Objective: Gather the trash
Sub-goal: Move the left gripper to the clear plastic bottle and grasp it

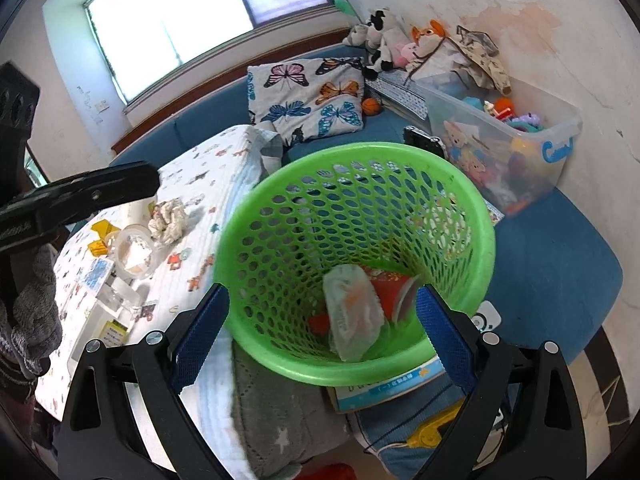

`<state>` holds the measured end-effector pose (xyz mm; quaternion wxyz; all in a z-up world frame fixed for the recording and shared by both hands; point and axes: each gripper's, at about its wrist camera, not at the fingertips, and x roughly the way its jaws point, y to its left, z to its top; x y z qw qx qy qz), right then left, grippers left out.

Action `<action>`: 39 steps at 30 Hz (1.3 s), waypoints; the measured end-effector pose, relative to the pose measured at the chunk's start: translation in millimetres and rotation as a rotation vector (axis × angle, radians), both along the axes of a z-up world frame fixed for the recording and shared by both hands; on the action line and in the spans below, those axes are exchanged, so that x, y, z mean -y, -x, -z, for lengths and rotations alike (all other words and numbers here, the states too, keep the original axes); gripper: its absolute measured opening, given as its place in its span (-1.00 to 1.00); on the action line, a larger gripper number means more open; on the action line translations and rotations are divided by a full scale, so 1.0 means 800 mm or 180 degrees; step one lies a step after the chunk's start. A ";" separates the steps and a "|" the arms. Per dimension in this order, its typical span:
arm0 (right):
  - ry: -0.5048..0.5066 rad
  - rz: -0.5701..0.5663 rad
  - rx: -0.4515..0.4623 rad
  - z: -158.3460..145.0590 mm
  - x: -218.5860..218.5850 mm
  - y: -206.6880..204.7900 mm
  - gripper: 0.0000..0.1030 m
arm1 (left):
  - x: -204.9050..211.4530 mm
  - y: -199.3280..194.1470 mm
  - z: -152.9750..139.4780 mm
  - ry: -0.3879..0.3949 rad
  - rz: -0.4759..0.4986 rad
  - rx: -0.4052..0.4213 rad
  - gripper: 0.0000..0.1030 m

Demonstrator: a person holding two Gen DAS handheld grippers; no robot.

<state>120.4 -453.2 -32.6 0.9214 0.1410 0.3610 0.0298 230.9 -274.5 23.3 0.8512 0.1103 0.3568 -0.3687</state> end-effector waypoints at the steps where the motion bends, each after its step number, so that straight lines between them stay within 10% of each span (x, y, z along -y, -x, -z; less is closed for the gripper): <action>1: 0.0002 -0.0018 0.0013 -0.002 -0.004 0.000 0.82 | -0.011 0.005 -0.002 0.0017 -0.0020 0.0011 0.17; 22: 0.0069 -0.0615 0.0098 -0.020 -0.128 -0.010 0.82 | -0.248 0.074 0.021 0.0044 -0.0907 -0.0044 0.43; 39: 0.0085 -0.0685 0.0077 -0.020 -0.145 -0.013 0.82 | -0.214 0.061 0.102 -0.0306 -0.0926 -0.0521 0.45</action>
